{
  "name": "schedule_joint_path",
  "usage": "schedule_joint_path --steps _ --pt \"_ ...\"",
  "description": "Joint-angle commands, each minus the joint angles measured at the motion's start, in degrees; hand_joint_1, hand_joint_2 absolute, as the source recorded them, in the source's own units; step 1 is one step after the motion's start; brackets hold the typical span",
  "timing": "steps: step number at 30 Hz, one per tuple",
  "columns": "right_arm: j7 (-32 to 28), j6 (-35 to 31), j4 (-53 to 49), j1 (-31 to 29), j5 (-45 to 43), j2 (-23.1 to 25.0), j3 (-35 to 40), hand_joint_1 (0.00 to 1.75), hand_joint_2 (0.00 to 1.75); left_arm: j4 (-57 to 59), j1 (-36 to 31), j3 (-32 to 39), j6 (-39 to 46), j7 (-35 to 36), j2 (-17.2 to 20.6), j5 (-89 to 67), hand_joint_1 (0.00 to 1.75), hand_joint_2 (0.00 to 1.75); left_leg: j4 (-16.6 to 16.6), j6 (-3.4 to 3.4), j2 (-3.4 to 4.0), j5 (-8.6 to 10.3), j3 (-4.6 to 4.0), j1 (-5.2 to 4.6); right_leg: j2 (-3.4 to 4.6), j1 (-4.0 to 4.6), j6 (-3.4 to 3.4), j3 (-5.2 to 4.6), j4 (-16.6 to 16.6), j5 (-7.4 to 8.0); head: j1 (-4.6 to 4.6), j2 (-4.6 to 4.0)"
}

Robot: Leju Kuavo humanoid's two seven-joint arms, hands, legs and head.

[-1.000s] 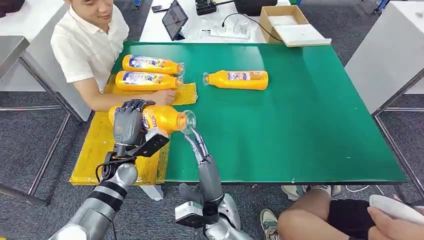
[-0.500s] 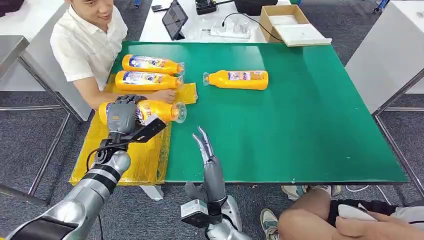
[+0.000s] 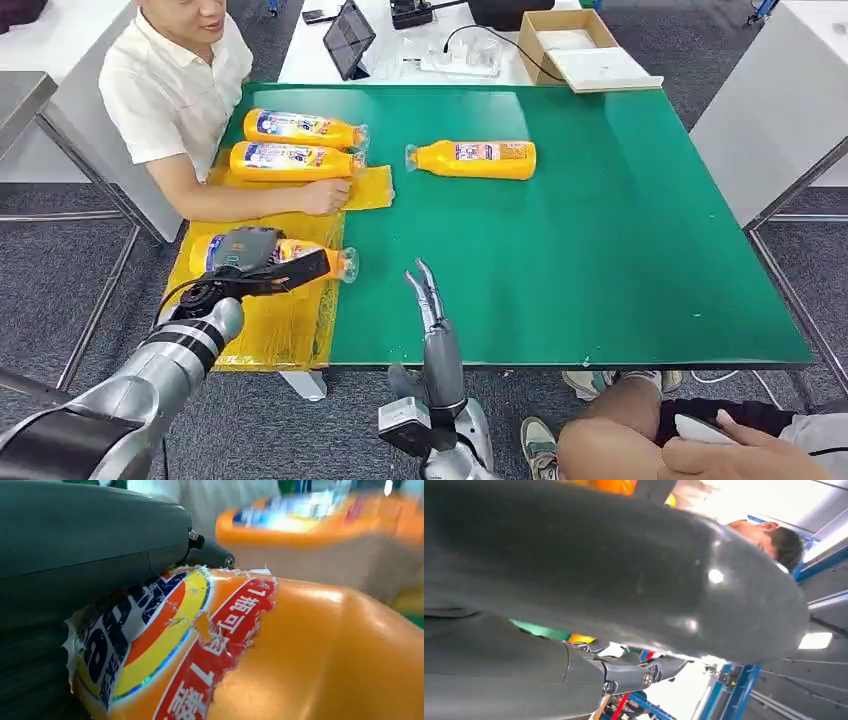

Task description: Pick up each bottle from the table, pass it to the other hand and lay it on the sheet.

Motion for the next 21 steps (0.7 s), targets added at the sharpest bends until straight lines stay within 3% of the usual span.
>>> schedule_joint_path --steps 1,4,5,6,7,16,17,21 --pt "-1.8 1.6 1.6 0.5 -0.1 -0.4 -3.0 0.0 0.0 7.9 -2.5 -0.1 -7.1 1.1 0.0 2.6 1.75 1.75 0.0 -0.05 0.01 -0.08 0.23 0.03 -0.06 0.05 -0.07 0.26 0.0 -0.09 0.02 0.0" --pt "-1.8 1.7 1.7 0.5 -0.2 -0.7 -3.0 0.0 0.0 7.7 -2.1 1.5 -9.9 -1.2 -0.3 5.0 1.75 1.75 -0.1 -0.05 0.05 -0.05 0.24 0.0 -0.01 0.0 -0.07 0.26 -0.1 -0.04 0.02 0.0" --pt "-1.8 1.7 1.8 0.4 -0.3 -0.7 -2.9 0.0 0.0 7.5 -2.0 1.7 -11.0 -2.9 -0.3 5.6 1.1 1.75 -0.1 -0.07 0.07 -0.08 0.32 0.03 -0.01 0.03 -0.09 0.34 -0.1 -0.06 0.0 0.0" --pt "-1.8 1.9 1.8 0.2 -0.7 -1.0 -2.5 0.0 0.0 7.1 -1.7 1.7 -12.6 -6.1 -0.3 6.6 0.23 1.75 -0.1 -0.06 0.04 -0.06 0.28 0.01 -0.02 0.01 -0.08 0.3 -0.1 -0.05 0.02 0.0" --pt "-1.8 1.8 1.6 0.0 -1.0 -1.4 -1.8 0.0 0.0 6.9 -1.5 2.2 -16.1 -11.1 -0.1 8.6 0.03 1.75 -0.1 -0.04 0.03 -0.03 0.24 -0.03 -0.01 -0.03 -0.06 0.25 -0.1 -0.03 0.02 0.0" --pt "-1.8 0.6 2.1 -0.9 -2.9 -2.6 0.7 0.0 0.0 4.2 0.2 7.7 -29.9 -27.1 0.3 21.5 0.0 1.75 -0.1 -0.04 0.14 -0.06 0.38 -0.02 0.09 -0.03 -0.06 0.37 -0.1 -0.03 -0.02 0.0" --pt "-1.8 0.4 2.4 -0.9 -3.2 -2.7 0.9 0.0 0.0 3.5 0.4 7.9 -31.0 -28.1 0.3 22.6 0.0 0.0 -0.1 -0.07 0.16 -0.09 0.47 0.02 0.09 0.02 -0.09 0.46 -0.1 -0.05 0.02 0.0" --pt "-1.8 -0.8 2.8 -1.2 -4.3 -3.2 1.6 0.0 0.0 -1.2 2.5 8.2 -29.3 -30.7 -0.5 26.6 0.0 0.0 -0.1 -0.05 0.08 -0.06 0.35 0.0 0.04 0.0 -0.06 0.36 -0.1 -0.04 0.0 0.0"
